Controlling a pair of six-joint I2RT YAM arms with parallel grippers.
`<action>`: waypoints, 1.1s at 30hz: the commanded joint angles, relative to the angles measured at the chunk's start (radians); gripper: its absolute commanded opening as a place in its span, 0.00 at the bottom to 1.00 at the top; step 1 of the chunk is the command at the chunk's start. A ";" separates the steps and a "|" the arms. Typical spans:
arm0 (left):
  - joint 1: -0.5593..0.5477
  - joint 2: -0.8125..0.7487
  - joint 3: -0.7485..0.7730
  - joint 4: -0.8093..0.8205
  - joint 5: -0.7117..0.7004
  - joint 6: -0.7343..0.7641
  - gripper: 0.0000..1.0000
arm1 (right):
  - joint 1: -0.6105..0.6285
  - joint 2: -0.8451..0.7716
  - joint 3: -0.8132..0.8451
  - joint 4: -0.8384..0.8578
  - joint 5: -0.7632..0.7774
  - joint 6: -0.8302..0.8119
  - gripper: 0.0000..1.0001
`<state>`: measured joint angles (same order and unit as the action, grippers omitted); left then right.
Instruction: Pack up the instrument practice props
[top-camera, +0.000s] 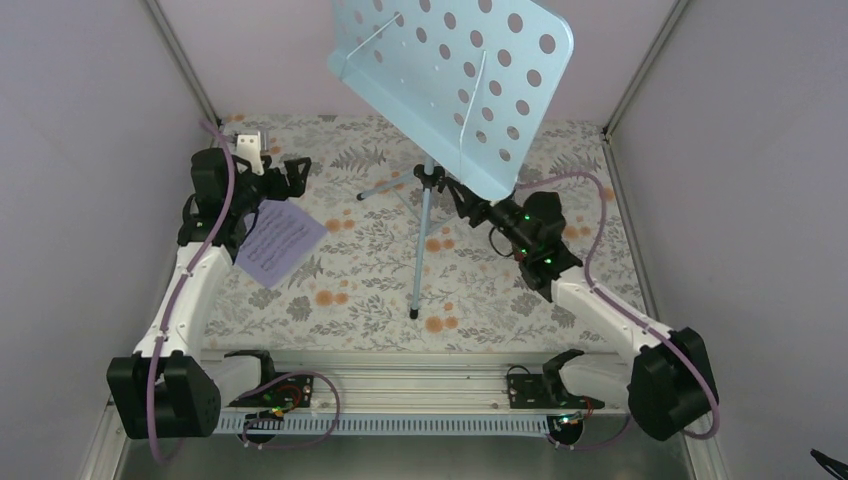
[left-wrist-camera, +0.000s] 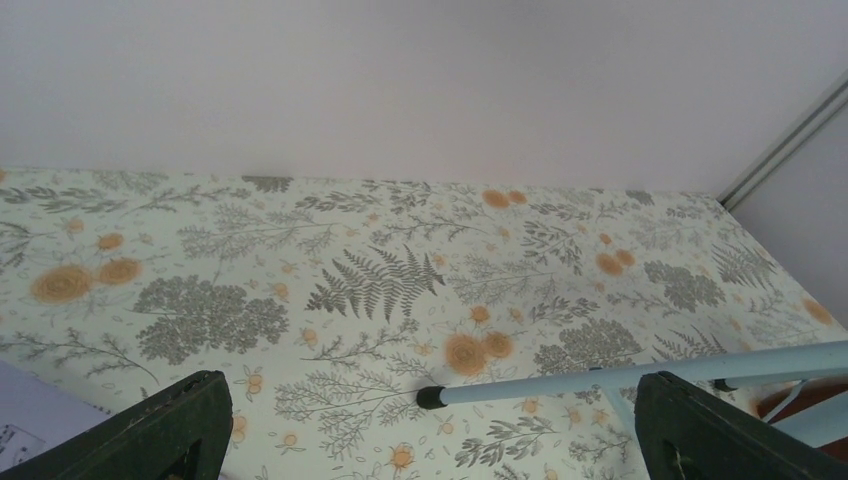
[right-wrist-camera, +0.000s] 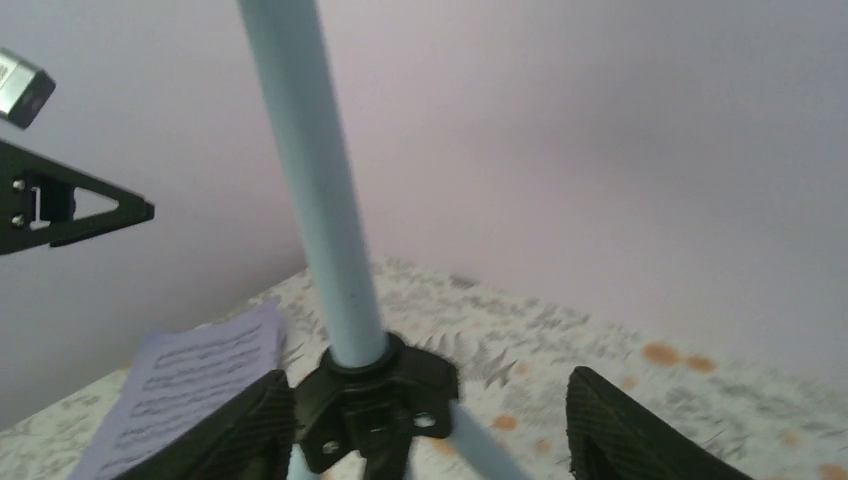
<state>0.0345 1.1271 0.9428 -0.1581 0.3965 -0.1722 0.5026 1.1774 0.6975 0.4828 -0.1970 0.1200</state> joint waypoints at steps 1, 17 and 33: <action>-0.005 -0.002 -0.019 0.034 0.070 0.011 1.00 | -0.111 -0.055 -0.063 0.165 -0.162 0.084 0.67; -0.324 -0.055 -0.227 0.243 0.316 -0.183 0.73 | -0.268 0.333 0.448 0.266 -0.922 0.329 0.69; -0.599 0.270 -0.125 0.439 0.373 -0.170 0.60 | -0.196 0.554 0.807 0.084 -1.042 0.277 0.49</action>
<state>-0.5522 1.3621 0.7673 0.1780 0.7216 -0.3428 0.2852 1.6894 1.4368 0.6060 -1.1824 0.4080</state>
